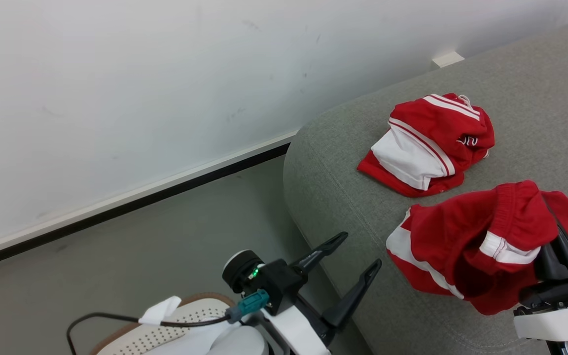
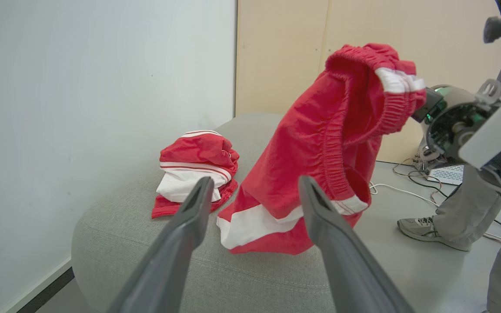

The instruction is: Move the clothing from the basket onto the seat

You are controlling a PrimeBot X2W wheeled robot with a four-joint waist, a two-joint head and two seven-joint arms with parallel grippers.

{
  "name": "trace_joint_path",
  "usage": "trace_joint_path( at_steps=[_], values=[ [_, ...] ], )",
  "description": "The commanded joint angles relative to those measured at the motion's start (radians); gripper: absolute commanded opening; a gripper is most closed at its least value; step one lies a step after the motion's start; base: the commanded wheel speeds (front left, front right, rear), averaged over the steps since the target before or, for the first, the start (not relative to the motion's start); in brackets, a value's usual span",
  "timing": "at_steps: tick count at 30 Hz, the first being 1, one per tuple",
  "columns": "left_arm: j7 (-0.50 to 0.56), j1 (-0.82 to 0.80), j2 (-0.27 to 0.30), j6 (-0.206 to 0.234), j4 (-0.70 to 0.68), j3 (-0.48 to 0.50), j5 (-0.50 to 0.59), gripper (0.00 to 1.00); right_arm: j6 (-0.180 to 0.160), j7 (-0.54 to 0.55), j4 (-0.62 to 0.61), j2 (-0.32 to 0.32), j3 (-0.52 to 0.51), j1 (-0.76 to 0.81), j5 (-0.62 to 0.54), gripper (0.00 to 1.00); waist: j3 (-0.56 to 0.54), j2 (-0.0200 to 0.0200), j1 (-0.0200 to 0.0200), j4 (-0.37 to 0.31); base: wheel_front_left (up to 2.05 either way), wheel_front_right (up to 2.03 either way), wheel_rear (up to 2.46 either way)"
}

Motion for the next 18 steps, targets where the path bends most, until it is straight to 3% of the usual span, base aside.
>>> trace_joint_path(
  at_steps=[1, 7, 18],
  values=[
    [-0.001, 0.010, 0.003, -0.001, 0.000, 0.002, 0.010, 1.00, -0.002, 0.002, -0.008, -0.008, -0.002, -0.008, 0.004, 0.00, 0.002, -0.0001, 0.0000, 0.001, 0.00, 0.00, 0.00],
    [-0.001, 0.010, 0.001, -0.003, 0.012, -0.001, 0.008, 1.00, -0.002, 0.005, -0.016, -0.040, -0.008, -0.045, -0.001, 0.00, 0.017, -0.0001, 0.0000, 0.022, 0.00, 0.00, 0.00],
    [-0.001, -0.042, 0.037, -0.004, -0.009, 0.002, 0.016, 1.00, -0.002, 0.095, 0.041, -0.224, -0.125, -0.243, 0.042, 0.00, 0.154, -0.0001, 0.0000, 0.126, 0.00, 0.00, 0.00]
  ],
)
